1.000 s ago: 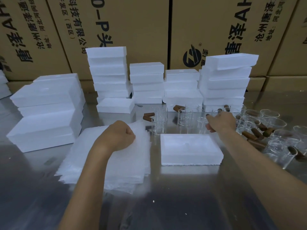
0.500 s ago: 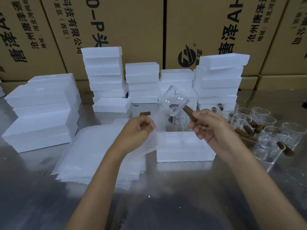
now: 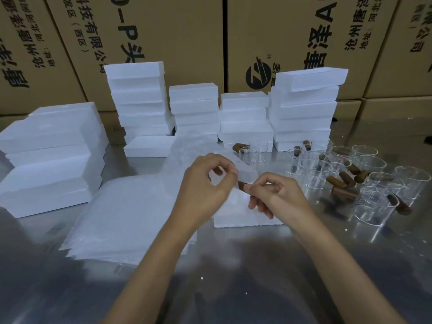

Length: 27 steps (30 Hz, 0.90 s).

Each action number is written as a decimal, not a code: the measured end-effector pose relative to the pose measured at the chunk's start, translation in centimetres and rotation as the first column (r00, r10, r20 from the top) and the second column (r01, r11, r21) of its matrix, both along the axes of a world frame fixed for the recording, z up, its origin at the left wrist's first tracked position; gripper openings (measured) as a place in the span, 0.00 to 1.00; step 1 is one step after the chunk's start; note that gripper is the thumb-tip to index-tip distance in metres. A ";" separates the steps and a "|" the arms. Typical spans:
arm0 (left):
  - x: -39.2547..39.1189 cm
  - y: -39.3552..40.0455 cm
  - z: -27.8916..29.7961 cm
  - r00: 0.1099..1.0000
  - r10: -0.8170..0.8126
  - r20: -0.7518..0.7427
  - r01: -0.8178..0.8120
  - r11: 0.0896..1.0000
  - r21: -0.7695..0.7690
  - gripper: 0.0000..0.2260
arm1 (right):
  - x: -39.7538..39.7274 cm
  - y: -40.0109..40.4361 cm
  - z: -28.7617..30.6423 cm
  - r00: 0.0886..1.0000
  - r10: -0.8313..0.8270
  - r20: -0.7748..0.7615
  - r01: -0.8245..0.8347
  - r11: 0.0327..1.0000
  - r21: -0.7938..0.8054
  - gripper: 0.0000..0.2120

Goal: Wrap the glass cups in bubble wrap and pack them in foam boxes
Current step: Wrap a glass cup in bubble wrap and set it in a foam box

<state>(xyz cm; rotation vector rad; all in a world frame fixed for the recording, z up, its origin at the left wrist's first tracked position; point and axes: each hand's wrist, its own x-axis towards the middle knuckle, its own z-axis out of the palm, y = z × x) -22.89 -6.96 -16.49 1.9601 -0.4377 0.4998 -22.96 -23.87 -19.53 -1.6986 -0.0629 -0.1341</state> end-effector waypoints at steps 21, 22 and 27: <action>2.5 5.2 -0.1 0.956 -0.174 -0.237 0.097 0.948 -0.304 0.24 | -0.2 -1.1 -0.9 0.978 0.198 -0.062 -0.171 0.940 0.295 0.09; 2.5 5.0 -0.4 0.938 -0.229 -0.261 0.137 0.934 -0.330 0.22 | -0.2 -0.9 -0.9 0.976 0.208 -0.058 -0.178 0.927 0.330 0.10; 2.4 3.4 -0.9 0.836 -0.441 -0.327 0.259 0.842 -0.474 0.16 | -0.8 -0.2 -1.1 0.950 0.295 -0.108 -0.218 0.867 0.449 0.17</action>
